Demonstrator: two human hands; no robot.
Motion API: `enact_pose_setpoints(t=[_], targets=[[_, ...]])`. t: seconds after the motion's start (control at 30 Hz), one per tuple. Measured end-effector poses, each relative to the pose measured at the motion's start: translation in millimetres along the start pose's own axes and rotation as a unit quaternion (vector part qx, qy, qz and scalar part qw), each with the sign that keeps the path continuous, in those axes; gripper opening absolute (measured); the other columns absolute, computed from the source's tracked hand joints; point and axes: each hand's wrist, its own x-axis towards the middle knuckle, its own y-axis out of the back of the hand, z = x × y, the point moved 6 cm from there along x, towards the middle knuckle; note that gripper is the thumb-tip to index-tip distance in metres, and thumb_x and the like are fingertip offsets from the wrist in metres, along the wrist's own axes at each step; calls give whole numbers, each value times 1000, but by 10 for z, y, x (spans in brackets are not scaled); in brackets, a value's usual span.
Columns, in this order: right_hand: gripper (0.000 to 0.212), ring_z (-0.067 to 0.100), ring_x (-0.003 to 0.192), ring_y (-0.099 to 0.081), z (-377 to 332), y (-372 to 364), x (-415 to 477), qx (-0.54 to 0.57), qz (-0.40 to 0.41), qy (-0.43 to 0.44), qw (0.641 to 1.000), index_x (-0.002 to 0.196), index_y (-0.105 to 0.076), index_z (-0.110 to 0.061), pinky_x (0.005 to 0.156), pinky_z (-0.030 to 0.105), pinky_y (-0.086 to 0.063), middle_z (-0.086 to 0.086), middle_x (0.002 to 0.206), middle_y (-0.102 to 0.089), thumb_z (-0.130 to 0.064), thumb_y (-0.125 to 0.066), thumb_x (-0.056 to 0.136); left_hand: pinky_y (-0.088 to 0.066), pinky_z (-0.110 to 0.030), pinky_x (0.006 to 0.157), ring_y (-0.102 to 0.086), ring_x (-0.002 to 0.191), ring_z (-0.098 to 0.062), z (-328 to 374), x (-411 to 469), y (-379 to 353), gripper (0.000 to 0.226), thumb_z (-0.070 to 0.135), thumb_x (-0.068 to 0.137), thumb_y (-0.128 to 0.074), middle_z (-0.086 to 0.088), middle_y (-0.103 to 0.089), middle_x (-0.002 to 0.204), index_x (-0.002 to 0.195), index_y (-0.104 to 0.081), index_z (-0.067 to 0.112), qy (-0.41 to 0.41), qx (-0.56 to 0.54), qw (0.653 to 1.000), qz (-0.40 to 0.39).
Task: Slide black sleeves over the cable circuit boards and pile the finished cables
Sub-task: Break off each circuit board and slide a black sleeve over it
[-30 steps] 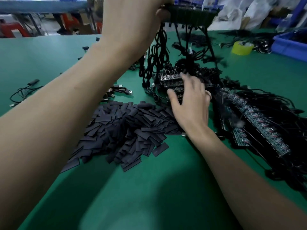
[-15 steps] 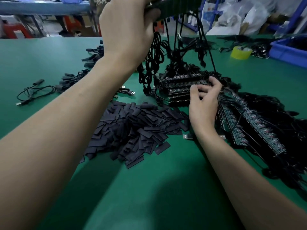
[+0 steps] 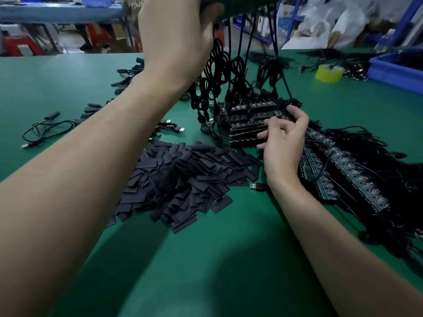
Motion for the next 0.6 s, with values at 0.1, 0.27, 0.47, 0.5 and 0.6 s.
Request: enact_pose_setpoints(t=[0.1, 0.27, 0.47, 0.5, 0.6], targets=[[18, 6, 66, -66, -169, -79, -109, -36, -42, 53, 997, 122, -53, -22, 65, 30, -55, -6, 87, -69, -18, -54, 104, -42, -28, 90, -60, 116, -15, 43, -8, -19, 35, 41, 99, -45, 11, -70, 120, 125, -65, 30, -8, -2, 1000, -22], [27, 14, 100, -62, -704, 131, 257, -310, 11, 204, 928, 120, -60, -19, 88, 33, -52, -3, 111, -62, -28, -66, 95, -42, -27, 90, -60, 118, -14, 47, -53, 20, 35, 41, 99, -46, 12, -70, 123, 127, -65, 32, -13, -1, 1000, -21], [26, 34, 96, -67, -640, 172, 670, -539, -149, 102, 823, 106, -77, -16, 82, 40, -54, 13, 101, -75, -37, -67, 97, -39, -20, 88, -61, 115, -11, -8, -79, 42, 33, 40, 99, -48, 12, -70, 120, 123, -67, 29, 4, -23, 1000, -13], [24, 32, 95, -70, -694, 176, 700, -530, -144, 118, 827, 107, -78, -17, 83, 41, -56, 12, 97, -76, -36, -67, 97, -43, -23, 90, -61, 115, -12, -1, -92, 36, 32, 40, 99, -49, 12, -70, 120, 124, -67, 30, -7, -26, 999, -22], [20, 23, 80, -74, -941, 188, 823, -448, -102, 189, 868, 100, -80, -17, 82, 41, -59, 6, 87, -77, -33, -68, 97, -44, -25, 87, -61, 112, -14, 43, -176, -4, 30, 38, 99, -52, 8, -70, 119, 122, -69, 28, -44, -36, 997, -47]])
